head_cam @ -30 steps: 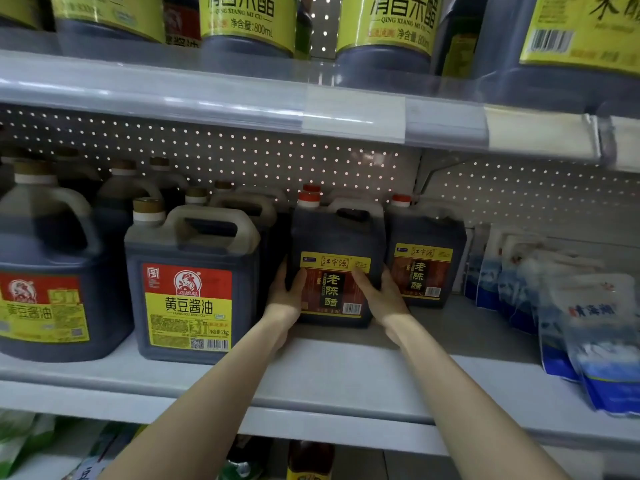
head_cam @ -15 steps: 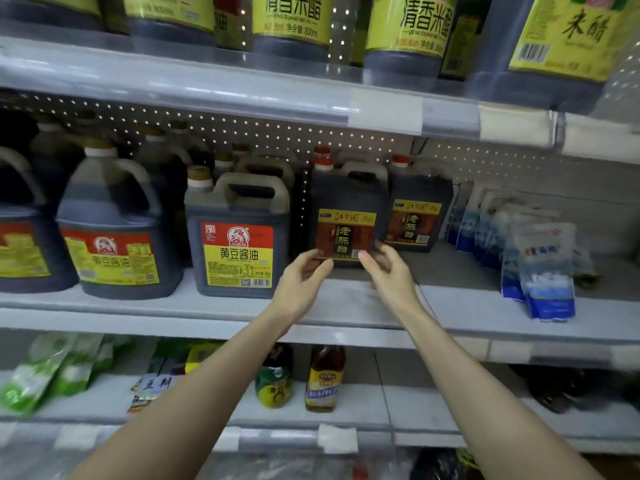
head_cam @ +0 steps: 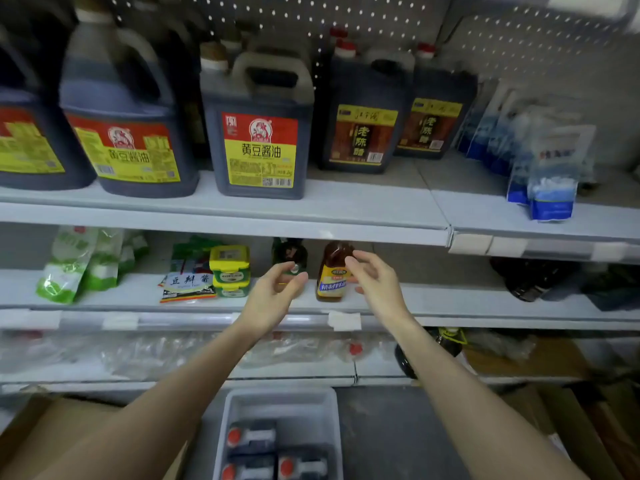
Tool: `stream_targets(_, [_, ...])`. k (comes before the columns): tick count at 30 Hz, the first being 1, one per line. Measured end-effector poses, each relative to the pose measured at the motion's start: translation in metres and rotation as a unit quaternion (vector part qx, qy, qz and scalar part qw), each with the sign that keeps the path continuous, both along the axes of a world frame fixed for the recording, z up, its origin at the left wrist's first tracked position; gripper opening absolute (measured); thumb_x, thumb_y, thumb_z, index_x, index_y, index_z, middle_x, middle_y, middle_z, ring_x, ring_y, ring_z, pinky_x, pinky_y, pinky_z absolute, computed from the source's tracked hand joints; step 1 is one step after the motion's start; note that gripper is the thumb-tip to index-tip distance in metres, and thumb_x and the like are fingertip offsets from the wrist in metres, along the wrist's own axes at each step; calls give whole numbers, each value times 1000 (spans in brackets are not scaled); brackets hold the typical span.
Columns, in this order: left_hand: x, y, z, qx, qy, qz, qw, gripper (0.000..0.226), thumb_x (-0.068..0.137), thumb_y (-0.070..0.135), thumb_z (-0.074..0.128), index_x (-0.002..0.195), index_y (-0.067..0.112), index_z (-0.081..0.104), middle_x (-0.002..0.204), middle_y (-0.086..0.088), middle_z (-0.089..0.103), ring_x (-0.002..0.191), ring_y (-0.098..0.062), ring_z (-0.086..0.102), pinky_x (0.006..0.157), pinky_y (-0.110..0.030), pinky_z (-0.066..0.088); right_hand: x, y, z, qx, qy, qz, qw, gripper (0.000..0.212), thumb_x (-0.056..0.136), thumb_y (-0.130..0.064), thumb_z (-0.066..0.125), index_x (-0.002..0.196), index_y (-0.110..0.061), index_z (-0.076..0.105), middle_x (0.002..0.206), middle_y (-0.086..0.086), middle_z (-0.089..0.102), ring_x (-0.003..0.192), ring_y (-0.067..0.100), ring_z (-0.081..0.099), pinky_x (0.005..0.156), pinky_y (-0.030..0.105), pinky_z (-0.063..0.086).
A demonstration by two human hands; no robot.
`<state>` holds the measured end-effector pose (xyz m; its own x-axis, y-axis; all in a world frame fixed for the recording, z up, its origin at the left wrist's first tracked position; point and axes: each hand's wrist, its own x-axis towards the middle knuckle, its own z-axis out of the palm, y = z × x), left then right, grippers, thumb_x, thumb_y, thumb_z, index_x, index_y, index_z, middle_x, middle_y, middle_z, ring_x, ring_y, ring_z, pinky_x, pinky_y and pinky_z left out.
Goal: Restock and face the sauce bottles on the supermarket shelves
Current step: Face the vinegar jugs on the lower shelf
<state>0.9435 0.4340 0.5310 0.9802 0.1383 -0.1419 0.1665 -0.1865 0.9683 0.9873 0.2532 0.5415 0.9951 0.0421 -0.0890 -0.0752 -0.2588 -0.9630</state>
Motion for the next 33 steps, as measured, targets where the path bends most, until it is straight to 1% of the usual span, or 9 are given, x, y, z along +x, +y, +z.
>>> stream_targets(6, [-31,8,-107,-1,100,18,995,37,94,27,58,127,11,55,92,1,63,71,1,54,60,-7,42,-29,7,-107,-24,84,13,996,8,91,-27,65,98,-28,62,96,0,70,90,16,67,80,26,52])
stream_targets(9, [-53,10,-171,-6,161,29,987,42,92,38,60,126,14,56,94,1,65,82,-7,61,63,-14,45,-47,6,-170,-23,131,18,991,7,91,-22,64,92,-28,61,91,-3,67,84,12,64,73,15,47])
stream_targets(13, [-87,7,-257,-18,232,38,972,30,94,30,57,120,15,56,95,-2,65,85,-9,62,60,-8,44,-78,-4,-261,-25,211,20,977,18,92,-26,62,108,-18,61,101,2,67,96,19,64,82,24,47])
stream_targets(16, [-111,2,-317,-8,266,39,963,13,94,25,58,105,17,60,94,-4,66,92,-19,63,68,-18,48,-103,-13,-331,-25,252,4,967,6,90,-23,64,96,-24,63,93,-2,68,94,21,64,86,33,49])
stream_targets(19, [-133,-5,-378,5,296,23,955,7,94,22,59,89,26,61,83,3,66,82,-17,63,74,-28,48,-129,-23,-398,-33,274,-4,961,7,89,-15,66,95,-18,64,88,-9,66,88,11,62,79,22,48])
stream_targets(22, [-152,-14,-435,20,307,18,951,5,94,19,59,94,18,63,85,5,66,81,-10,62,78,-28,45,-153,-34,-454,-43,305,5,951,21,91,-17,64,110,-8,62,94,-4,65,88,6,61,74,12,48])
stream_targets(25, [-170,-24,-481,22,340,18,940,18,95,22,57,109,13,62,90,3,64,90,-16,61,75,-27,44,-171,-44,-507,-63,326,18,943,27,91,-17,63,116,-7,59,102,-1,64,97,10,61,75,8,47])
stream_targets(30, [-188,-33,-544,13,367,4,930,26,96,24,53,117,10,57,96,-2,62,86,-10,57,71,-20,43,-184,-51,-579,-125,325,45,936,37,91,-25,63,124,-8,59,119,2,63,109,11,58,92,24,46])
stream_targets(33, [-191,-35,-572,11,369,16,929,28,96,25,53,119,9,57,94,0,60,84,-8,56,70,-17,42,-180,-47,-612,-165,296,58,939,37,91,-29,64,122,-9,62,118,-1,64,111,11,57,92,23,43])
